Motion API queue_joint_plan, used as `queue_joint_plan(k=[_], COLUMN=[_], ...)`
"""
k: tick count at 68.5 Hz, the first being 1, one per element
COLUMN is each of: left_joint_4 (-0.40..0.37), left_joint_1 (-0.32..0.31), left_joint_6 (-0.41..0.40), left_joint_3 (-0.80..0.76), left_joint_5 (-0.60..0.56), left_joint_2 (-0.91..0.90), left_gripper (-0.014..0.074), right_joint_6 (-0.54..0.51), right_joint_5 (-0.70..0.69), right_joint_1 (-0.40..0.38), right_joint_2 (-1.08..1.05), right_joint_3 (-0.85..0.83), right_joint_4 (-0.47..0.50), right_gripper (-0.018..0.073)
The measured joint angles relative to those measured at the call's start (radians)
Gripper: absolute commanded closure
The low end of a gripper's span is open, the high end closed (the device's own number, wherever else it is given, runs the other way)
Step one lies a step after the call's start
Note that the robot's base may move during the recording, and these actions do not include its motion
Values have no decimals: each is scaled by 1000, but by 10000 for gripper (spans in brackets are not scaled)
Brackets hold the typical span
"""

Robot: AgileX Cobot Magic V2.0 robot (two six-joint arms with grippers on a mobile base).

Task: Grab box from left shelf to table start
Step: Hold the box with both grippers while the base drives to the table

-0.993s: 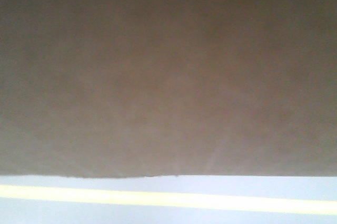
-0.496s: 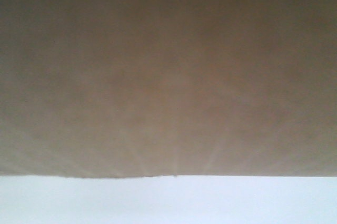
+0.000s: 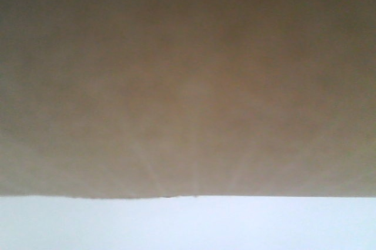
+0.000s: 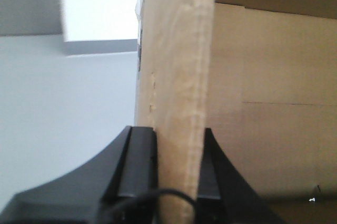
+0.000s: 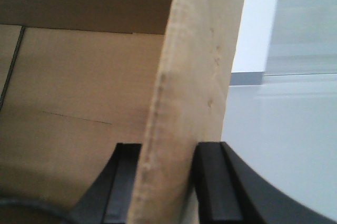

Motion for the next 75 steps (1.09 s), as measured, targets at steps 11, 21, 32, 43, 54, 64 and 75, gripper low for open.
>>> queue_joint_plan(k=[11, 21, 32, 43, 54, 64, 75], left_joint_4=[0, 0, 0, 0, 0, 0, 0], left_joint_1=[0, 0, 0, 0, 0, 0, 0], left_joint_6=[0, 0, 0, 0, 0, 0, 0], left_joint_3=[0, 0, 0, 0, 0, 0, 0], left_joint_5=[0, 0, 0, 0, 0, 0, 0], left_joint_2=[0, 0, 0, 0, 0, 0, 0], left_gripper=[689, 689, 689, 689, 689, 689, 689], right_joint_6=[0, 0, -2, -2, -2, -2, -2], right_joint_5=[0, 2, 0, 2, 2, 2, 2], right_joint_1=[0, 0, -2, -2, -2, -2, -2], right_joint_2=[0, 0, 0, 0, 0, 0, 0], right_joint_3=[0, 0, 0, 0, 0, 0, 0], right_joint_4=[2, 2, 4, 4, 4, 4, 4], right_gripper=[500, 500, 500, 500, 500, 500, 500])
